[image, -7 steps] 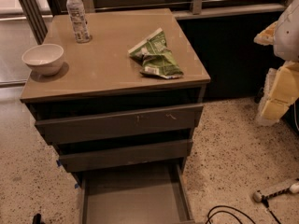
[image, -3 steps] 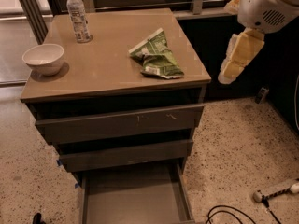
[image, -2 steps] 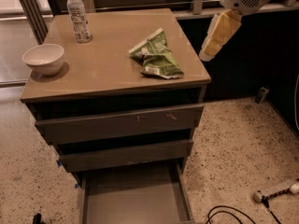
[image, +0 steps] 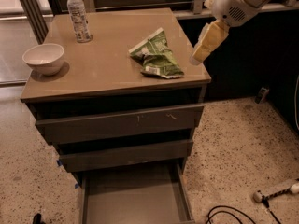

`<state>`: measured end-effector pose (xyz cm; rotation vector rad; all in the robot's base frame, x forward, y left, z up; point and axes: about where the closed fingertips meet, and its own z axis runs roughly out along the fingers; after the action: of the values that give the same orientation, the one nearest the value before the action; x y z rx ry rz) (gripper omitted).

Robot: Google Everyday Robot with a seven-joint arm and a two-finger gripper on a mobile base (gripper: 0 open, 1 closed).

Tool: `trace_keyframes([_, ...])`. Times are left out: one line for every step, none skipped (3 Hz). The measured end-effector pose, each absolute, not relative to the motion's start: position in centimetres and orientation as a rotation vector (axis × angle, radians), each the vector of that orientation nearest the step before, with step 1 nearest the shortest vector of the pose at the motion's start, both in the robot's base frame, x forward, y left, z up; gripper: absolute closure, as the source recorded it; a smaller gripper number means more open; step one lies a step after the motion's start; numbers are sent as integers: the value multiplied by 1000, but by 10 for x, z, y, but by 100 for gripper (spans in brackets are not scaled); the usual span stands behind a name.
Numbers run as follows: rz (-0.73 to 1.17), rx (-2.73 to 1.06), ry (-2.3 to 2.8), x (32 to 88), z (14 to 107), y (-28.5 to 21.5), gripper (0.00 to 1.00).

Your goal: Place green jalapeno chip bag into bottom drawer

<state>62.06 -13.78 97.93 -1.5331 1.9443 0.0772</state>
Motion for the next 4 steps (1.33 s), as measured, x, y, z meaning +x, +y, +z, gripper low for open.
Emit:
trace_keyframes([132,-1483,1898,653,958,-115,0])
trace_keyframes([173,-1472,1845,680,940,-92,0])
trace_keyframes([199,-1488,1820,699,924,-75,0])
trace_keyframes([219,-1503,1830,709,907,-66,14])
